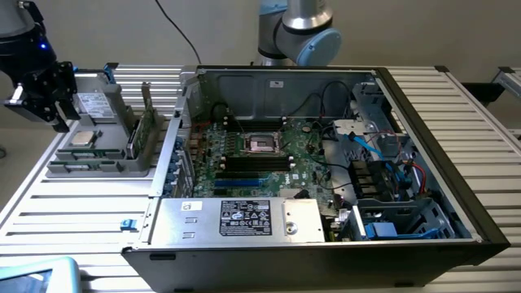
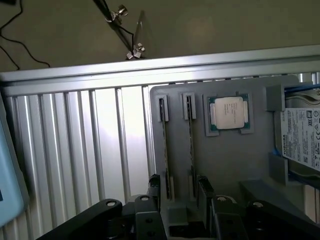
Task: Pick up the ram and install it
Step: 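Pick up the ram and move it above insertion slot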
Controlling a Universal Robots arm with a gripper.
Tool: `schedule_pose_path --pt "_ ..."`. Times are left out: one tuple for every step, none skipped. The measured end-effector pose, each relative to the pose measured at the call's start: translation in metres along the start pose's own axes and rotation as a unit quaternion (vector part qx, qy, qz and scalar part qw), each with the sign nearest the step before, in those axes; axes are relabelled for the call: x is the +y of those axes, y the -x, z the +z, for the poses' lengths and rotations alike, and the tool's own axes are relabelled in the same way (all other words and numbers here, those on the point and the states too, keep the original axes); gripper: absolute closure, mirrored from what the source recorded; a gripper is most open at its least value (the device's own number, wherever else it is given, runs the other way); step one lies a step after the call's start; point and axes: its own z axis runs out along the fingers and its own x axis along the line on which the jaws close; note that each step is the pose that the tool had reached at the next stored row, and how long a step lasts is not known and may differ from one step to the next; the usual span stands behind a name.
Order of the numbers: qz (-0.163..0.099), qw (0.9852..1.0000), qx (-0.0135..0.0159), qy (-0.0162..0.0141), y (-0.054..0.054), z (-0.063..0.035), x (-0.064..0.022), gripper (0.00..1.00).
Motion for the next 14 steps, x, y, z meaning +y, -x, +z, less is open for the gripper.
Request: schedule_pose_path --pt "0.0 1.0 0.0 0.0 0.0 0.0018 -0.0004 0.57" --pt "0.0 1.0 0.0 0.0 0.0 0.0036 -0.0005 0.57" --pt "0.0 1.0 0.0 0.0 0.0 0.0056 -0.0006 0.57" --pt "0.0 1.0 0.0 0.0 0.0 0.0074 -0.0007 0.57" --pt "0.0 1.0 0.0 0.0 0.0 0.0092 -0.001 0.57" --pt "0.0 1.0 0.0 0.0 0.0 0.0109 -0.0014 0.57" --pt "0.0 1.0 0.0 0.0 0.0 0.0128 -0.0018 0.57" --pt "0.0 1.0 0.0 0.0 0.001 0.0146 -0.0023 0.57" --pt "0.0 1.0 0.0 0.0 0.001 0.0163 -0.0028 0.57" --pt "0.0 1.0 0.0 0.0 0.001 0.0182 -0.0032 0.57" --pt "0.0 1.0 0.0001 0.0001 0.001 0.0199 -0.0033 0.57" --pt "0.0 1.0 0.0 0.0 0.0 0.0218 -0.0035 0.57" --pt "0.0 1.0 0.0 0.0 0.0 0.0237 -0.0035 0.57" --pt "0.0 1.0 0.0 0.0001 -0.001 0.0255 -0.0036 0.57"
